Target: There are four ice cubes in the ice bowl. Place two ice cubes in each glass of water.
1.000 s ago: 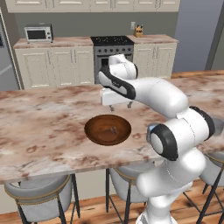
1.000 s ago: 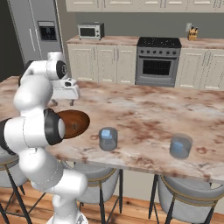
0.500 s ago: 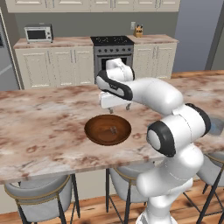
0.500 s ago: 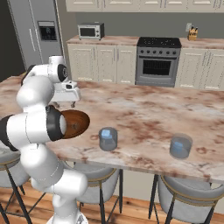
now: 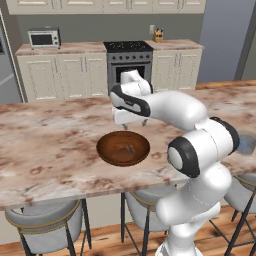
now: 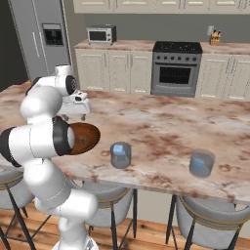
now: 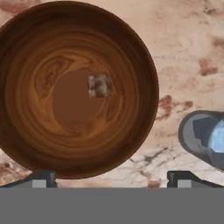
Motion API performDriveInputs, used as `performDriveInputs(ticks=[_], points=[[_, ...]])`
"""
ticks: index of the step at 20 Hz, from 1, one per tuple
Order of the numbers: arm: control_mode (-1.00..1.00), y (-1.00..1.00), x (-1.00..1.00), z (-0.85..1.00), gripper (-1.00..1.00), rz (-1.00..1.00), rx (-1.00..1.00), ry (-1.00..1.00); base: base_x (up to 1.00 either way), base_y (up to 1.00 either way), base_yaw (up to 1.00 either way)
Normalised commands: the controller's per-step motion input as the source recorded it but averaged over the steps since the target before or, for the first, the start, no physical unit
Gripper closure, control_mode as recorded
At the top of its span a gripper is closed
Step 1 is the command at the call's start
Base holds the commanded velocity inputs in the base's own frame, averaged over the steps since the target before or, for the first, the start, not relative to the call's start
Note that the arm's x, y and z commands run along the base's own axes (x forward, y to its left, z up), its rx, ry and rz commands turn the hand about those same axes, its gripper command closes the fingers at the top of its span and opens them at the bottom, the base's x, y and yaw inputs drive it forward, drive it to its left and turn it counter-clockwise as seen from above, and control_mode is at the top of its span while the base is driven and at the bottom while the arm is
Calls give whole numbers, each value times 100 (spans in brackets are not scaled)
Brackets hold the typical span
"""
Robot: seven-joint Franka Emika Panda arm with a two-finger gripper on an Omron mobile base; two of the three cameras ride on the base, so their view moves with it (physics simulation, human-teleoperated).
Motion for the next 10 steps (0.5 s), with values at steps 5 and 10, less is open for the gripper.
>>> performDriveInputs(ticks=[5, 10], points=[[-100, 5, 24, -11, -100, 0, 4, -15, 0, 0, 0], [-100, 18, 27, -14, -100, 0, 7, -6, 0, 0, 0]])
